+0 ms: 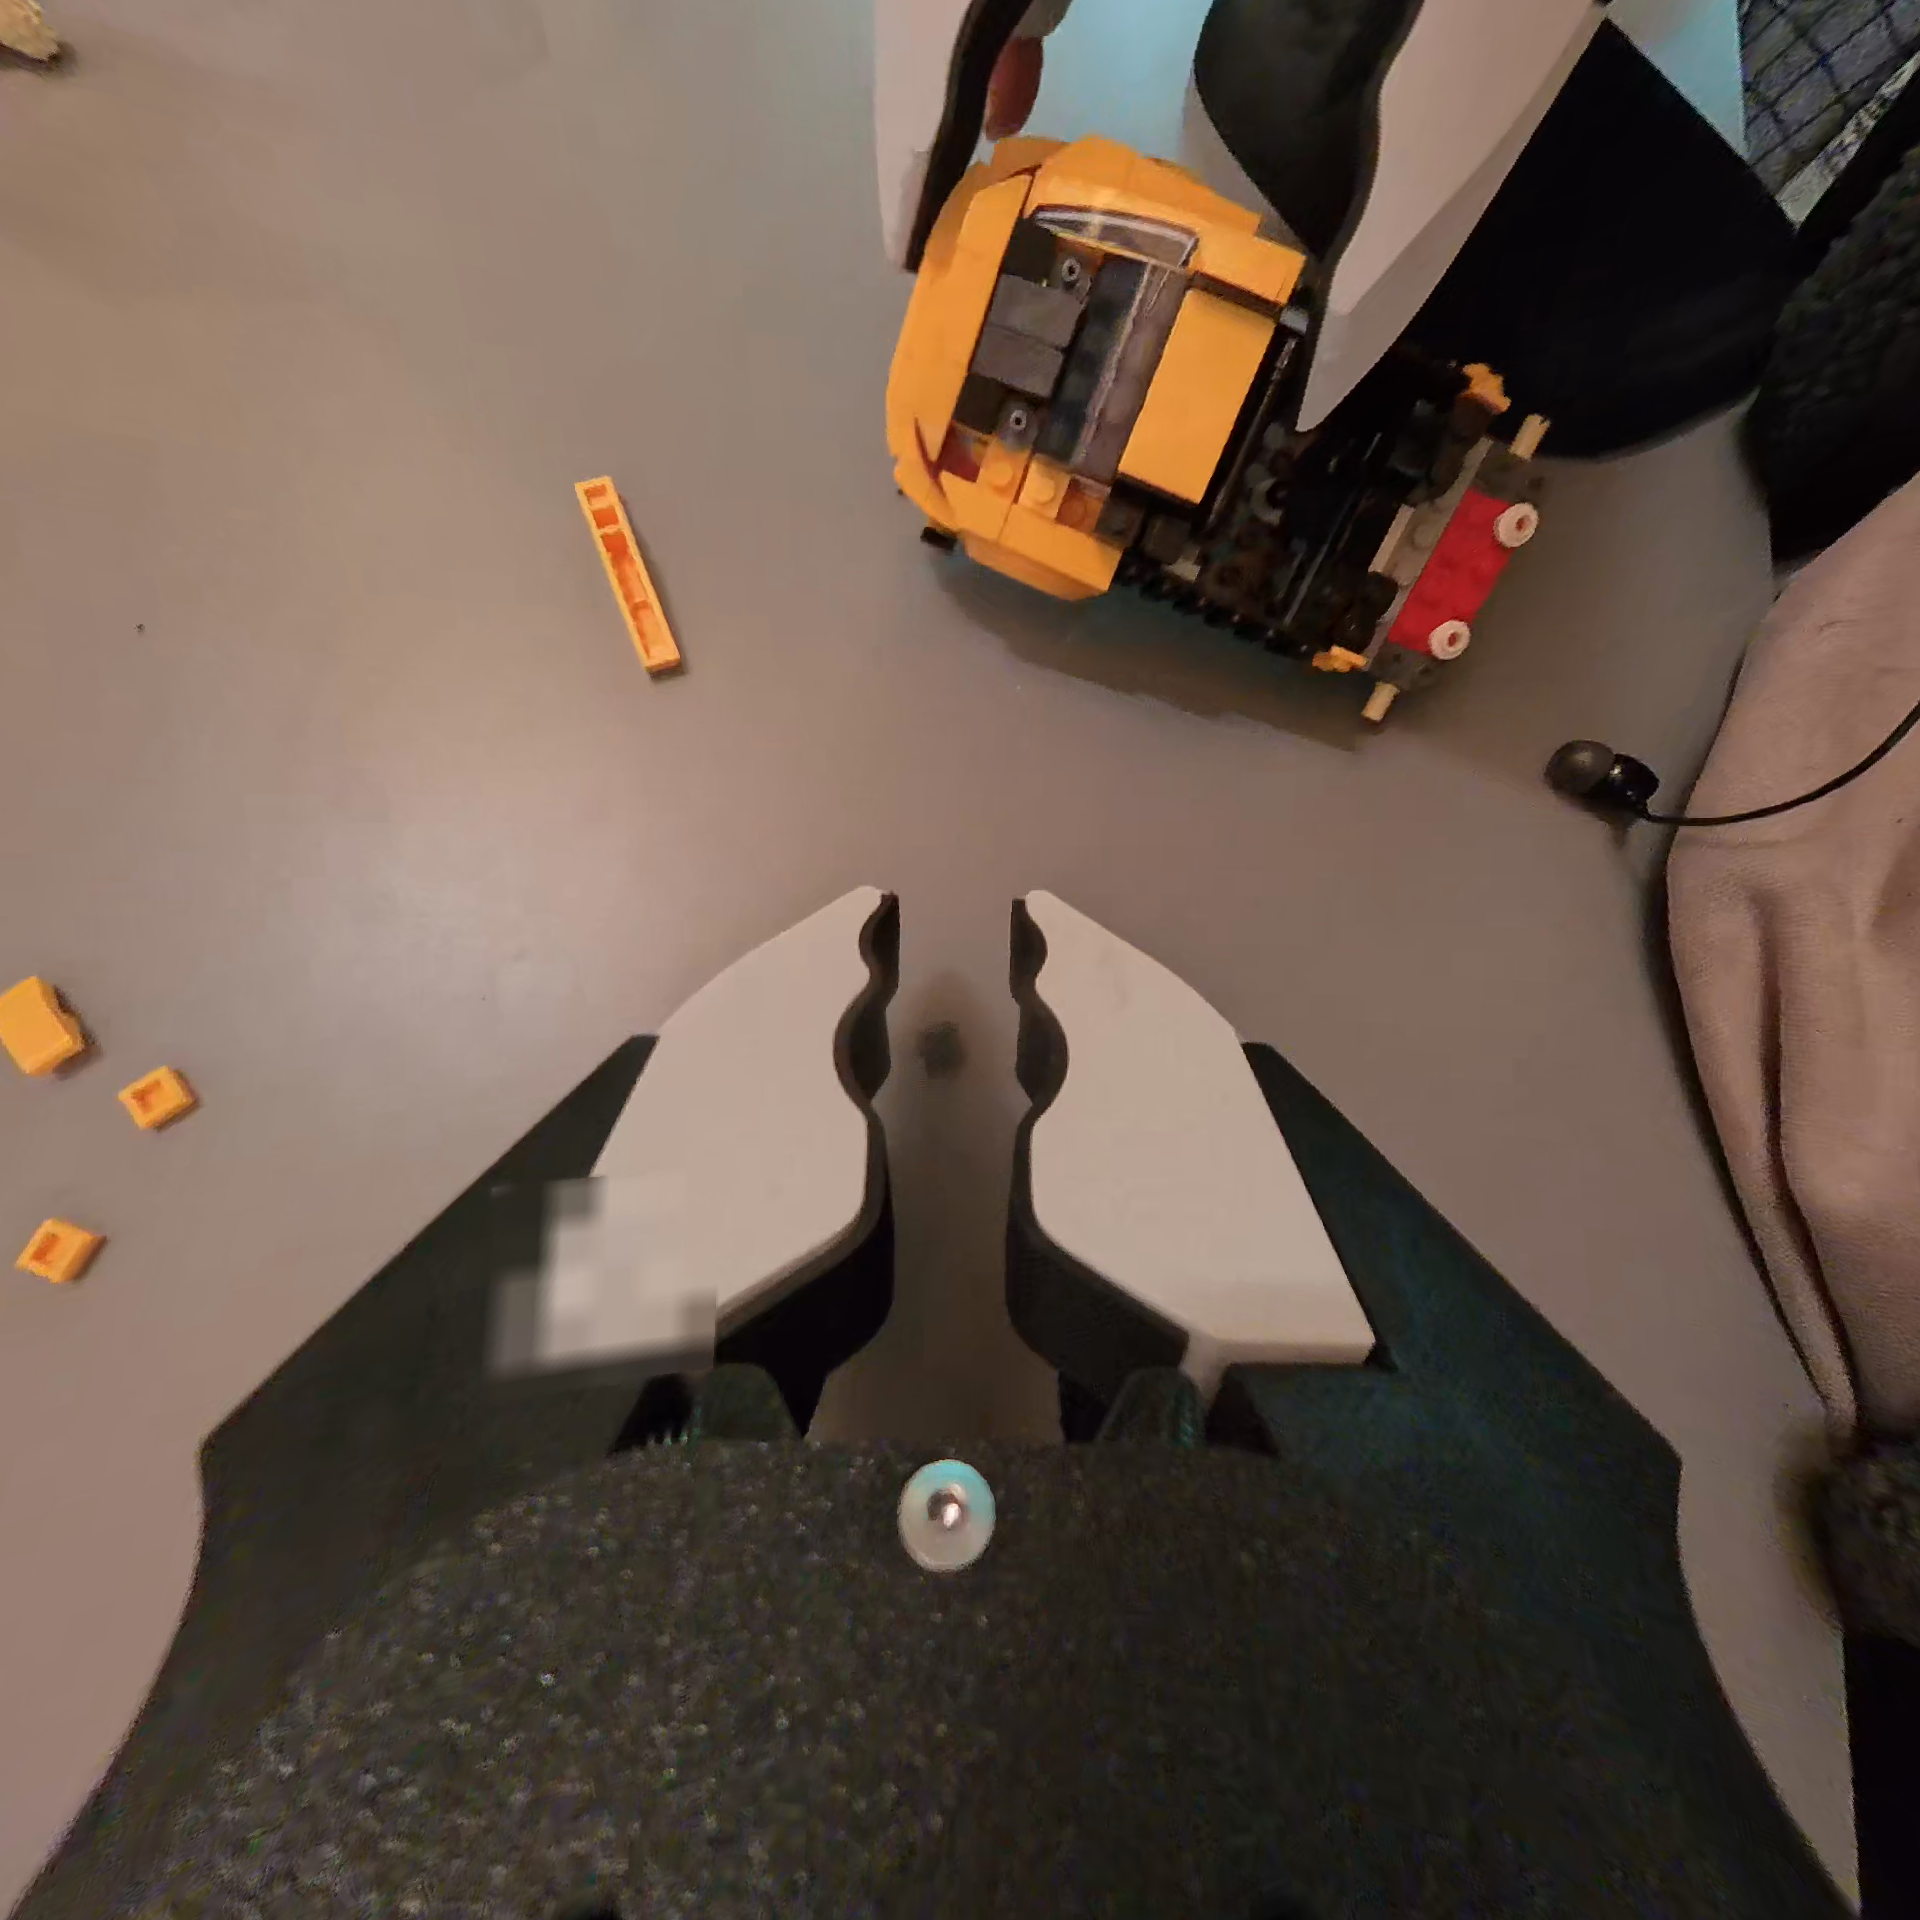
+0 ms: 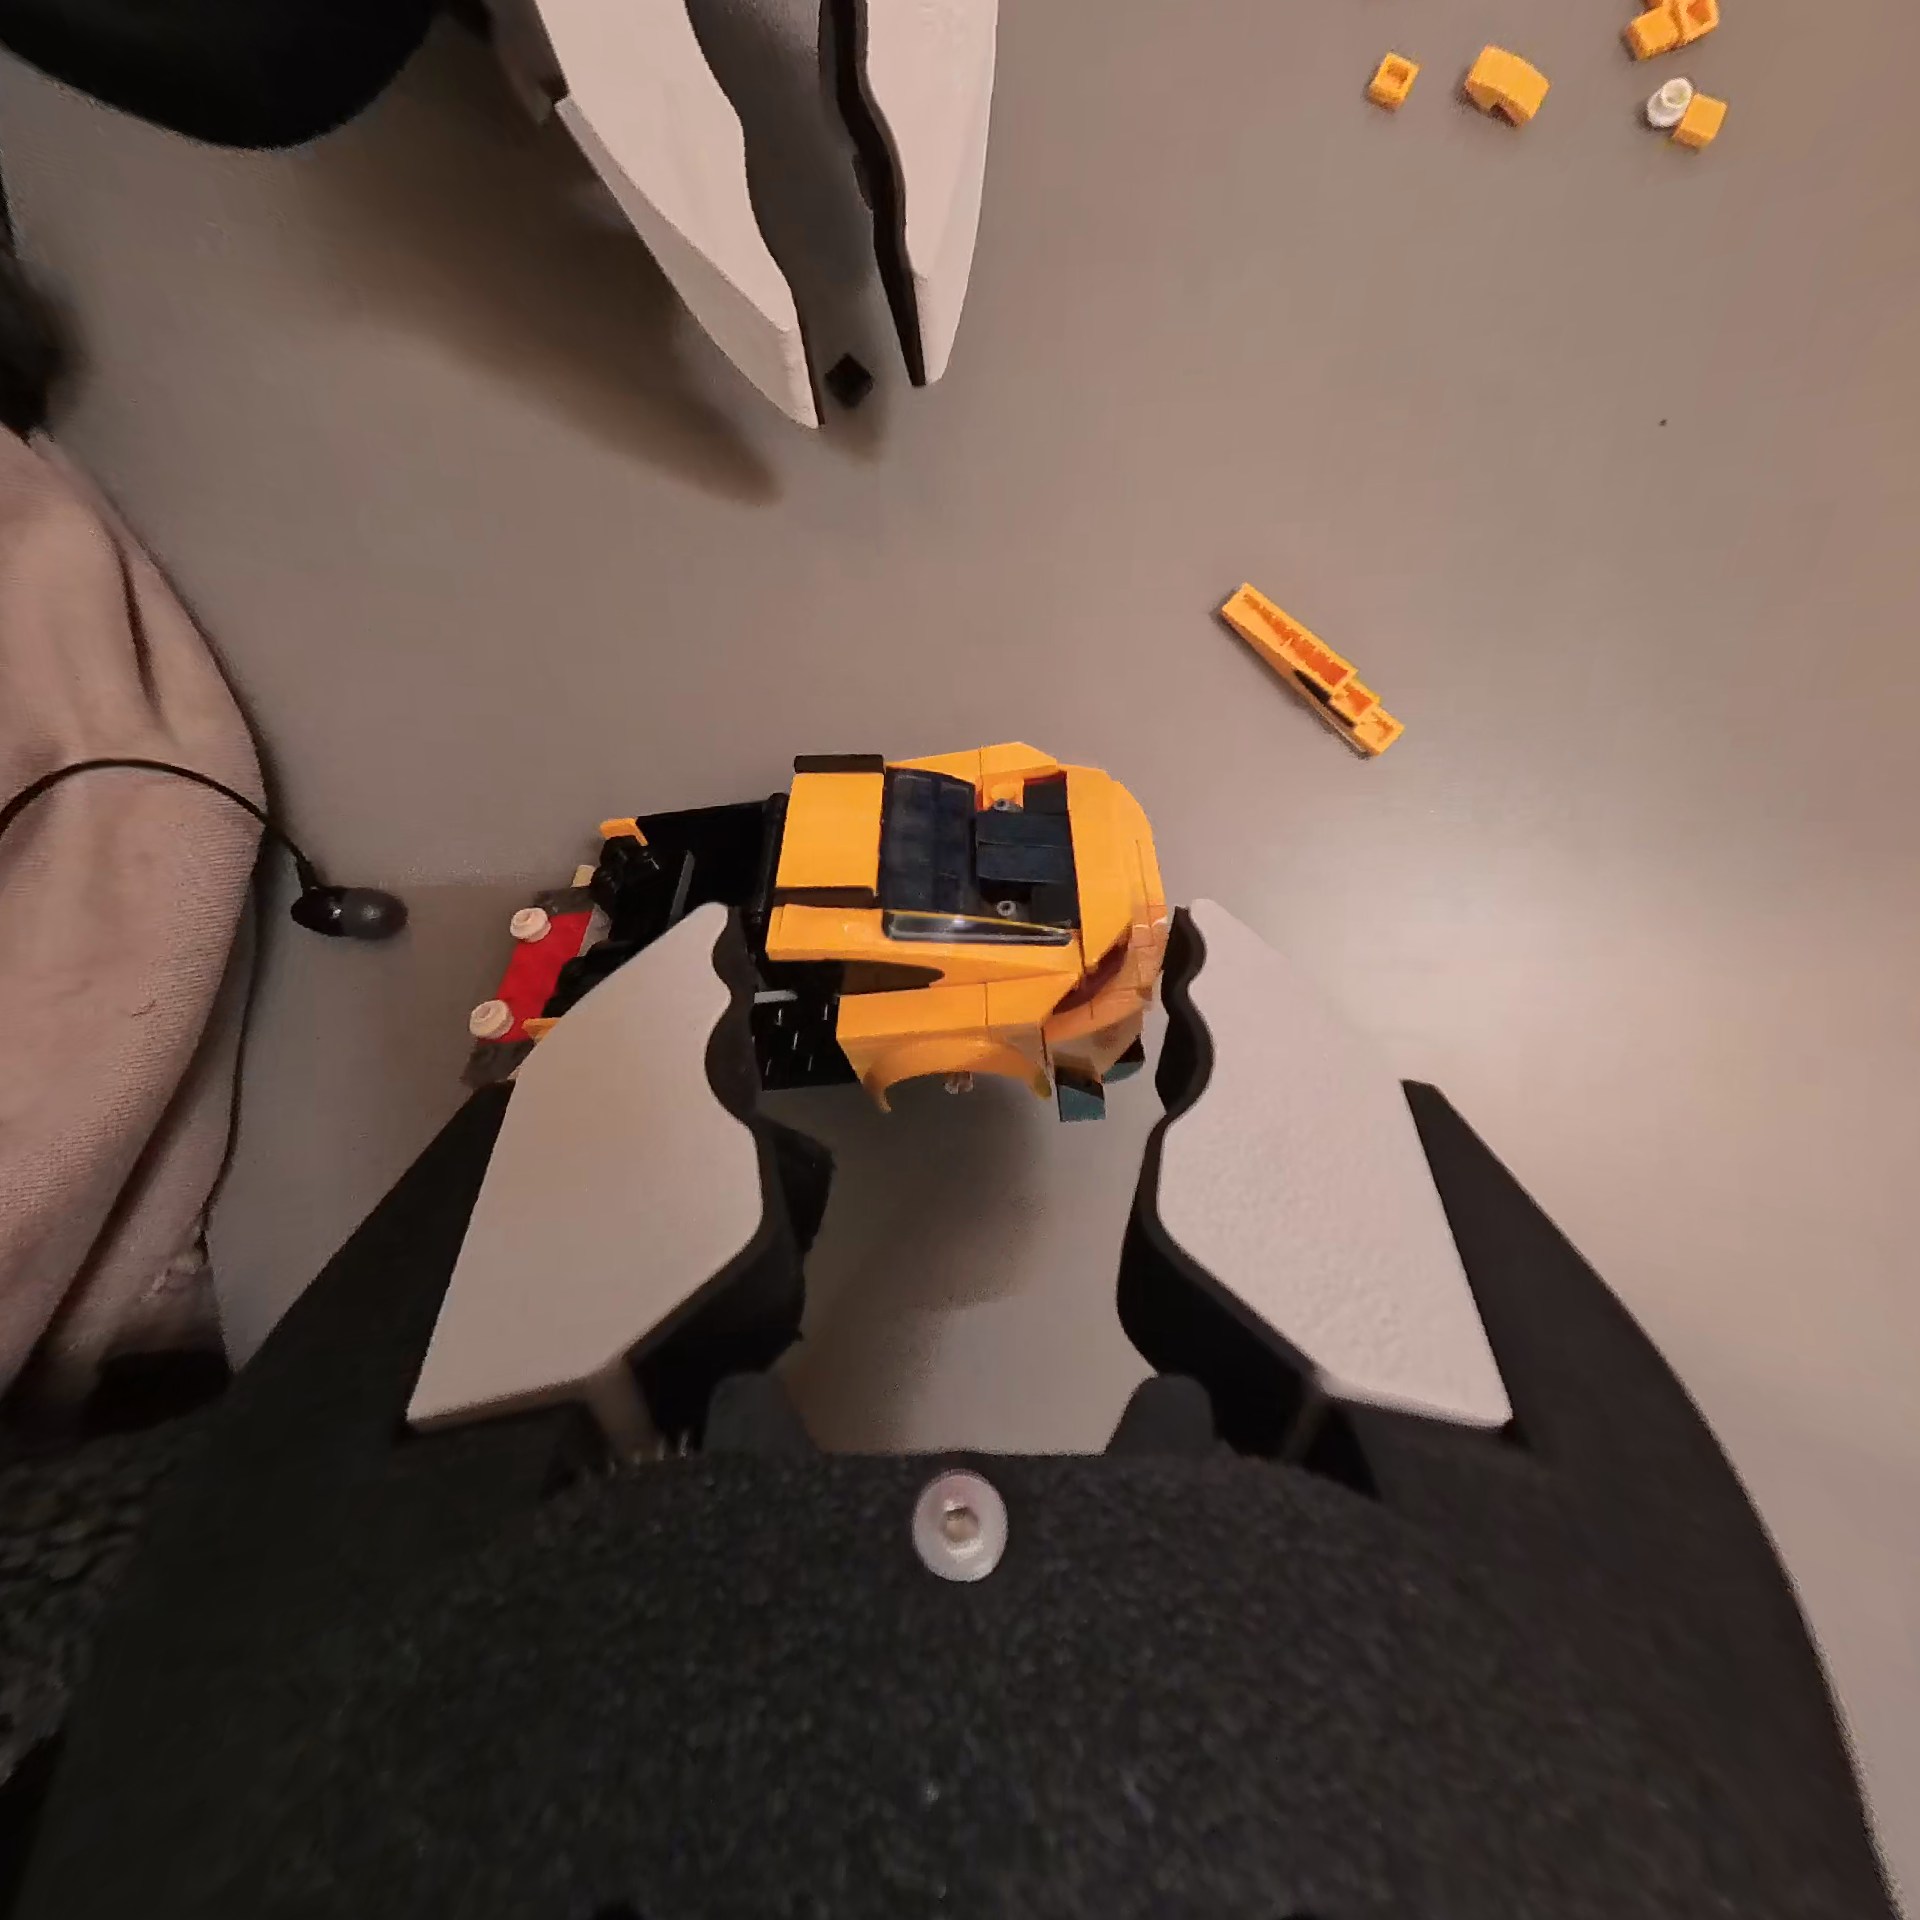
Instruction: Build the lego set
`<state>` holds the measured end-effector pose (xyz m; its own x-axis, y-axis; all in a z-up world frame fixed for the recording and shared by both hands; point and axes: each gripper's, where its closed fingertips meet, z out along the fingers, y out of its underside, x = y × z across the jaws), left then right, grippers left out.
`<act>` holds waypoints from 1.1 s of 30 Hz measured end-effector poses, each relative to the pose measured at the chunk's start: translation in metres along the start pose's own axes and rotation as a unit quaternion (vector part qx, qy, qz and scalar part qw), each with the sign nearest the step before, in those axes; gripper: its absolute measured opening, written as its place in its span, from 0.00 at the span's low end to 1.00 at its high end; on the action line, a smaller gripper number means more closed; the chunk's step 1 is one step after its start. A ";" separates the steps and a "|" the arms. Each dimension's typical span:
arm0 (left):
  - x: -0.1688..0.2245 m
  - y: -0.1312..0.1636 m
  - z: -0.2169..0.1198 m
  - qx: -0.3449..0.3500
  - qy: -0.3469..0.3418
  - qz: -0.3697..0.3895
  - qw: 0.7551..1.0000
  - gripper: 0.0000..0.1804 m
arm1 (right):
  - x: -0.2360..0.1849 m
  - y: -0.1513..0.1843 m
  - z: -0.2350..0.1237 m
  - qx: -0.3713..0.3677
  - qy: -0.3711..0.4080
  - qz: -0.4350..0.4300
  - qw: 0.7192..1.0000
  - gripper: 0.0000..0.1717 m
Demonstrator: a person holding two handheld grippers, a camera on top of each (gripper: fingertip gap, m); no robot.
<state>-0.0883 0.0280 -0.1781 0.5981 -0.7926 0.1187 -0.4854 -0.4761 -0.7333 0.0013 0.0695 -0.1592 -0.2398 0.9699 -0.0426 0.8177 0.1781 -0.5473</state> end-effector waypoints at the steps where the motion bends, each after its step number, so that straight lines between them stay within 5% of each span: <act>1: -0.001 0.002 0.000 -0.002 -0.002 -0.001 1.000 0.11 | 0.000 0.001 0.000 0.004 0.001 0.001 1.000 0.44; 33: -0.015 0.028 -0.022 -0.026 -0.034 -0.021 0.999 0.15 | -0.010 0.009 0.009 0.082 -0.044 -0.035 0.995 0.43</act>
<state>-0.1249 0.0178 -0.1852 0.6597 -0.7445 0.1024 -0.4905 -0.5297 -0.6919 0.0068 0.0599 -0.1710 -0.3451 0.9361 -0.0687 0.7020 0.2088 -0.6809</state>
